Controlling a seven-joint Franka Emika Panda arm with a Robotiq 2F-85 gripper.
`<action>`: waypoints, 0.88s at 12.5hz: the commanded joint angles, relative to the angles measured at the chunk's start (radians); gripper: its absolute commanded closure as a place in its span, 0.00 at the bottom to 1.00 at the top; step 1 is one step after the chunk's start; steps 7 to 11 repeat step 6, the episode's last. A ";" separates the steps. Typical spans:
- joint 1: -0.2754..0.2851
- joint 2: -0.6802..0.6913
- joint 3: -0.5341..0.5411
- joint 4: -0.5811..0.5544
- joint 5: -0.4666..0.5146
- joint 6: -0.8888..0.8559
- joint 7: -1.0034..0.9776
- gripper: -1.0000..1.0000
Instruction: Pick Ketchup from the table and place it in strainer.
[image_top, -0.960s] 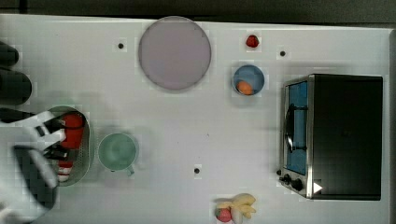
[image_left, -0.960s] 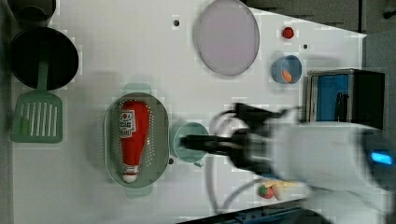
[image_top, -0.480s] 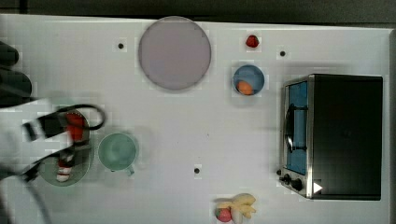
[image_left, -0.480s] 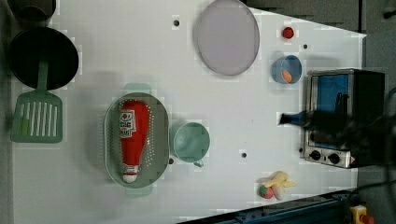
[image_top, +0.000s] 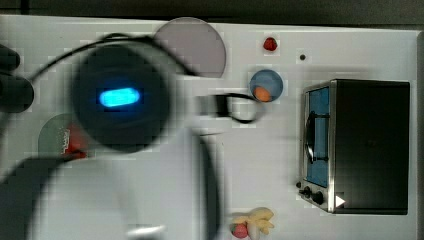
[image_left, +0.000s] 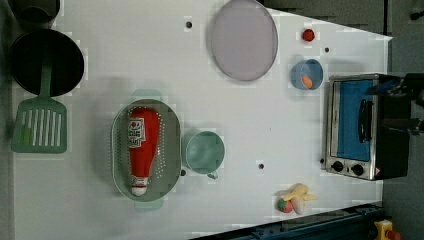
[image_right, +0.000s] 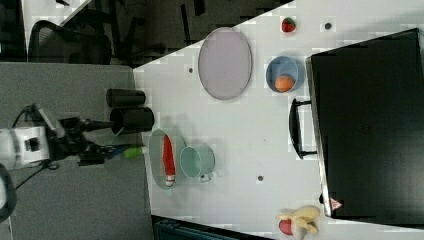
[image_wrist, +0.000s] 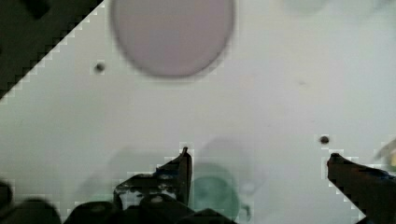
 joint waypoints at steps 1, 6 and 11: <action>-0.043 0.002 -0.086 0.005 -0.012 -0.040 0.030 0.00; -0.042 0.003 -0.111 0.005 -0.077 -0.042 -0.058 0.00; -0.042 0.003 -0.111 0.005 -0.077 -0.042 -0.058 0.00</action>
